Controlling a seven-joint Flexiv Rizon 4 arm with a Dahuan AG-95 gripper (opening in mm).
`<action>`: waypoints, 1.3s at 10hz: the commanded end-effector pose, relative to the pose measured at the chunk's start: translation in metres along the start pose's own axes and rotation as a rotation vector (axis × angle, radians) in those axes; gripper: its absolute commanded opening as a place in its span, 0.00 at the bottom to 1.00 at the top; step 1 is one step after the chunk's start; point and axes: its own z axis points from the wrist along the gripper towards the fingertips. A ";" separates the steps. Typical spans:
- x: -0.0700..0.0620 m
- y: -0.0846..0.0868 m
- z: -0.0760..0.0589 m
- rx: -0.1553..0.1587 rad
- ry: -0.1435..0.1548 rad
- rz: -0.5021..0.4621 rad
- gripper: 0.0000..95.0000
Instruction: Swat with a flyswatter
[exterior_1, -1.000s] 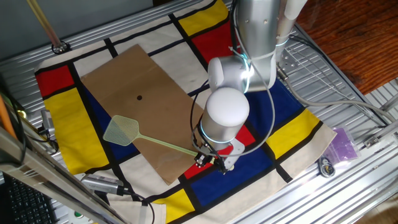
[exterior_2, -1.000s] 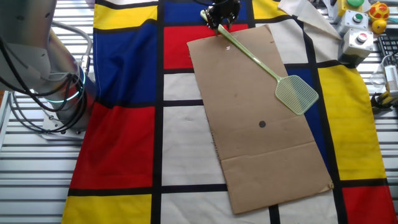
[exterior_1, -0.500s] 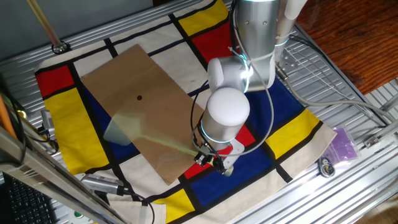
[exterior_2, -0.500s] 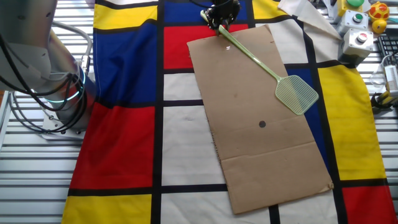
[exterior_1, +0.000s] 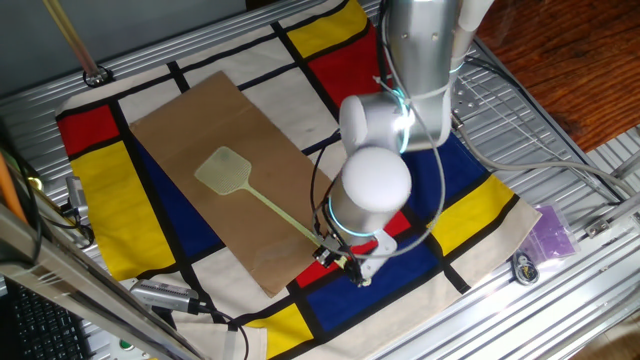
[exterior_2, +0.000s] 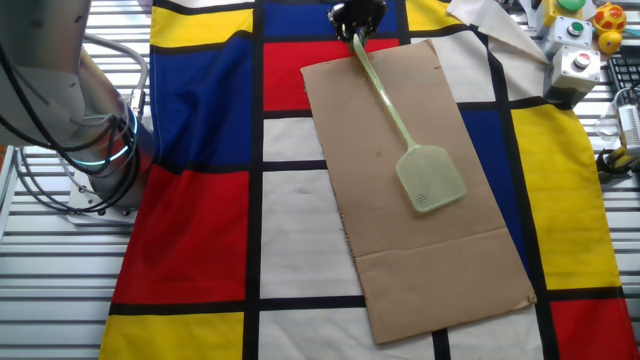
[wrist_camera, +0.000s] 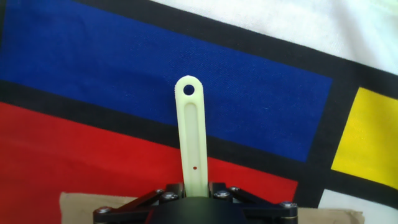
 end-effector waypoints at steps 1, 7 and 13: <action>0.000 0.002 -0.008 -0.023 0.065 0.008 0.00; 0.015 0.010 -0.025 -0.041 0.107 0.004 0.00; 0.031 0.011 -0.002 0.021 -0.049 0.097 0.00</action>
